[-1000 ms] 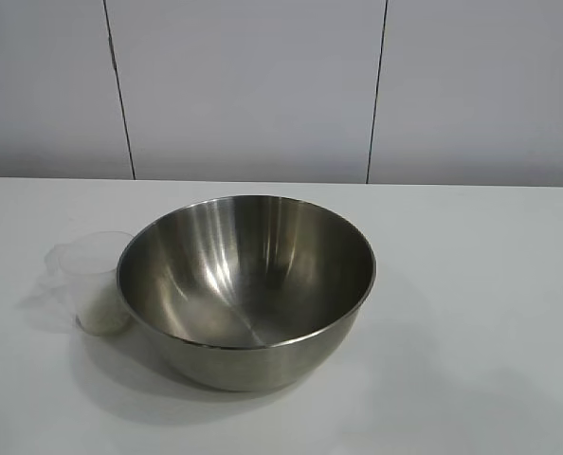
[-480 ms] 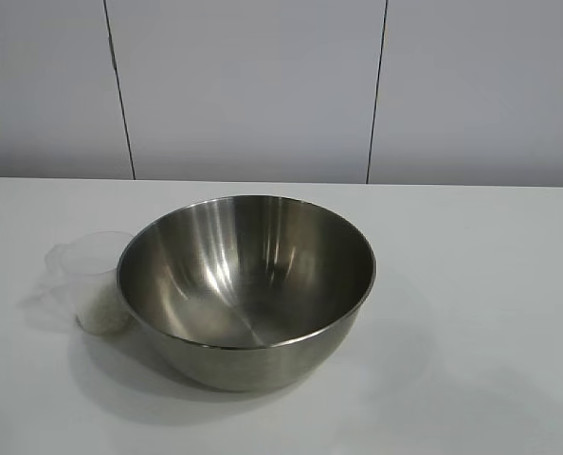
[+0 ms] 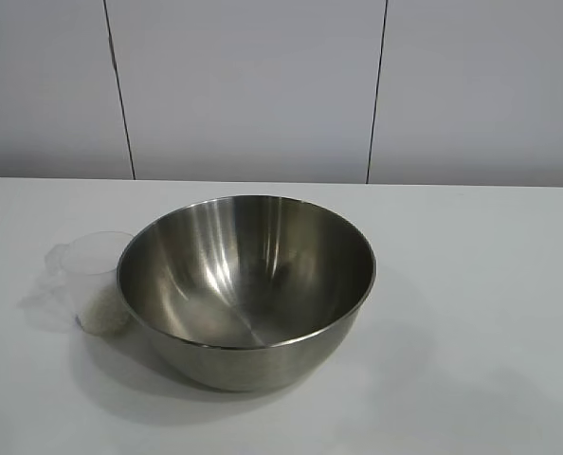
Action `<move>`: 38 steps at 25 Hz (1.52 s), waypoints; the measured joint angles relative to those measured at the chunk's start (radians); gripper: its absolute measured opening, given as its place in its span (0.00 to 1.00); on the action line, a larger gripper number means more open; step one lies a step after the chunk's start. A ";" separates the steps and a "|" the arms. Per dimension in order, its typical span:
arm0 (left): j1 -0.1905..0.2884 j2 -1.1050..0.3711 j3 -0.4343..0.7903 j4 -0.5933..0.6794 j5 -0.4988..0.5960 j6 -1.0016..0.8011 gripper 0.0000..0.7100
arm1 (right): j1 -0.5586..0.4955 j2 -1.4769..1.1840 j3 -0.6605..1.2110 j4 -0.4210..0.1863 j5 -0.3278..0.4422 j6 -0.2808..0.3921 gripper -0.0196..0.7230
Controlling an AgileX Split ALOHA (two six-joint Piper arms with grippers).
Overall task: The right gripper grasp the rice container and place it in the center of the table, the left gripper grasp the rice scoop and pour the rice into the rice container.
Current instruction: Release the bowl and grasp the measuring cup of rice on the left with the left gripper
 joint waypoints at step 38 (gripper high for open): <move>0.292 1.067 0.003 0.939 -1.037 -0.459 0.67 | 0.000 0.000 0.000 0.000 0.000 0.000 0.70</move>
